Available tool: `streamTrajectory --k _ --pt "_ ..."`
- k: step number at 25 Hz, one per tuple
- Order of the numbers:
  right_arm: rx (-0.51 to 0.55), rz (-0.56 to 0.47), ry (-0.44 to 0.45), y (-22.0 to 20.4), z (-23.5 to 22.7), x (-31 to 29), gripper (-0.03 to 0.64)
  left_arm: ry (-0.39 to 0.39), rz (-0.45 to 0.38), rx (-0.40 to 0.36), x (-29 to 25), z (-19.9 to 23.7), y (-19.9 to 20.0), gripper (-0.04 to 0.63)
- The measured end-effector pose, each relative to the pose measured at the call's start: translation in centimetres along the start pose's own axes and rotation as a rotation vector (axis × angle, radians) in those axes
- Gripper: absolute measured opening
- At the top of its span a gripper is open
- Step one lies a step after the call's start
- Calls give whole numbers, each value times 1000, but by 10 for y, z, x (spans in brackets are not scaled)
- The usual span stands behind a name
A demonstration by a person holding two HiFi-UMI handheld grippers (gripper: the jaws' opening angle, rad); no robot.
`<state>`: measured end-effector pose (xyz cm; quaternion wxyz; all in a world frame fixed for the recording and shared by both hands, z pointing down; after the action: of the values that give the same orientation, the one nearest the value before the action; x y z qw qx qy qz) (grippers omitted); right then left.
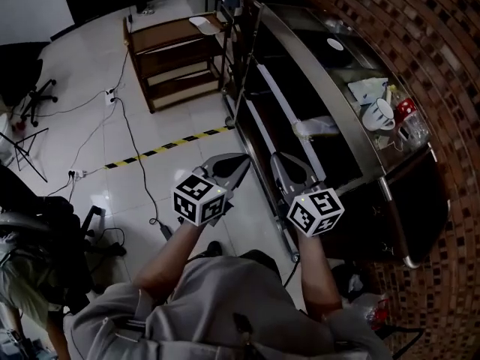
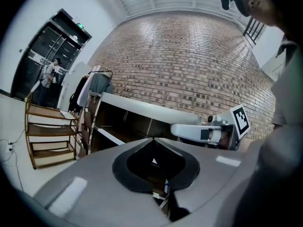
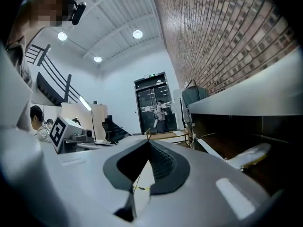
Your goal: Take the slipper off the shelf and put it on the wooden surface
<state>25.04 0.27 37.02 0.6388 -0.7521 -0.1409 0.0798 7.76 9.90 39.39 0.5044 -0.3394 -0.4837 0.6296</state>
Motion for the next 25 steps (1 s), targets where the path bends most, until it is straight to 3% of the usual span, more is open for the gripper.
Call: streamTrajectory --k 7,14,20,25 --pt "-20 8 33 -3 -21 -77 0 59 -14 9 -17 72 16 3" --pt "-45 3 46 -15 -71 -141 0 75 -2 0 -68 136 21 3" --pt "-25 18 18 -15 -114 -176 0 26 23 -7 -131 172 28 3" --pt "-4 16 -66 -15 -137 -179 0 -80 62 -16 -177 182 30 3"
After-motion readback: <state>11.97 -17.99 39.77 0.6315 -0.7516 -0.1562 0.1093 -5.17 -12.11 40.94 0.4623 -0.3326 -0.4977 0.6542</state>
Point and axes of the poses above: the fingertips, and each gripper's own axes: x backward along the fingers, z to its left, y out of its top, the point moved 10 cm from there along x, backward along the fingers, and after that the axes turned 10 degrees about -z, right-handed, at the moved point
